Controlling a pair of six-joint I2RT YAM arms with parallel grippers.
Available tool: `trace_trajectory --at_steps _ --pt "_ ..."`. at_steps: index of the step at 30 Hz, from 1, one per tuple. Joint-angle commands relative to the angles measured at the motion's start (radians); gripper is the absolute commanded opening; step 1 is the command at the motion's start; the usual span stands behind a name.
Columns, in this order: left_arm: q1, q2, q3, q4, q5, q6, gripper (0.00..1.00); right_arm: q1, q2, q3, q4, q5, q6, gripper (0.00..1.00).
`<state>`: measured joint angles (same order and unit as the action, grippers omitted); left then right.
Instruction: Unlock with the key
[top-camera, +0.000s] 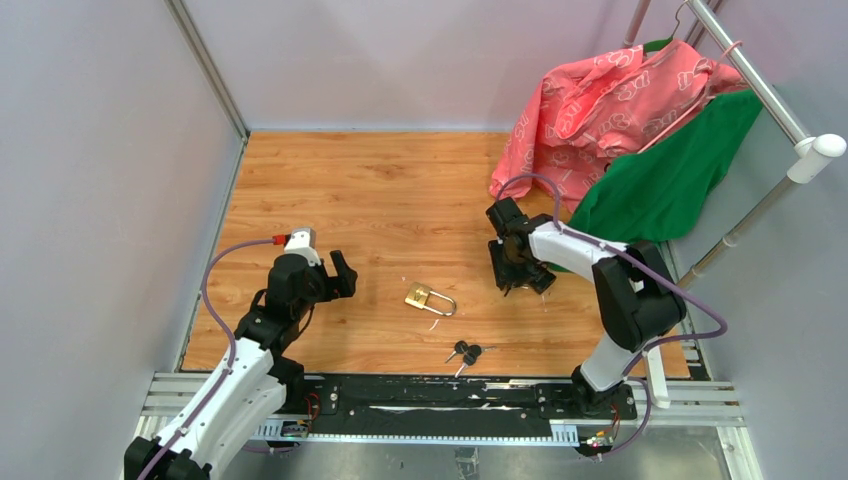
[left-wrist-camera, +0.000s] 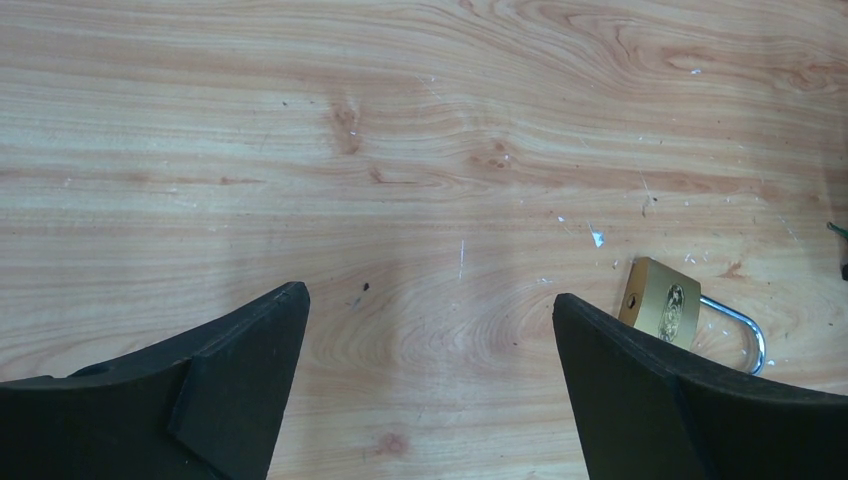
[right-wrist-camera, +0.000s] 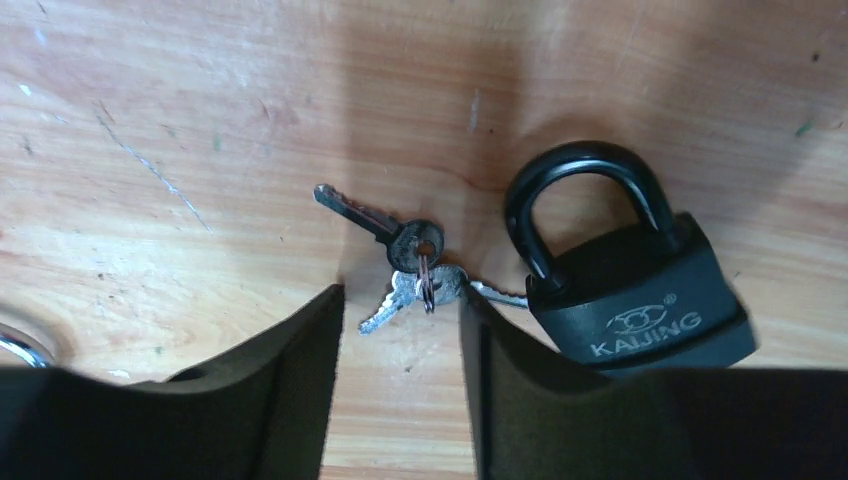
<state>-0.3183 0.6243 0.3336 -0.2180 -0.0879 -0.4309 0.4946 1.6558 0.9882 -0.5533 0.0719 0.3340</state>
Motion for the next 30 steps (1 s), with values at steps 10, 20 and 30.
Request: trace_trajectory --at_steps 10,20,30 --pt "-0.01 0.016 -0.006 0.027 -0.012 -0.007 0.96 0.003 0.072 0.028 0.046 -0.125 -0.065 0.0" --pt "-0.01 0.019 -0.005 0.03 -0.016 -0.005 0.96 0.112 0.164 0.213 0.049 -0.238 -0.077 0.0" --pt "-0.01 0.01 -0.007 0.026 -0.012 -0.006 0.95 0.158 0.15 0.253 0.017 -0.24 -0.158 0.49"
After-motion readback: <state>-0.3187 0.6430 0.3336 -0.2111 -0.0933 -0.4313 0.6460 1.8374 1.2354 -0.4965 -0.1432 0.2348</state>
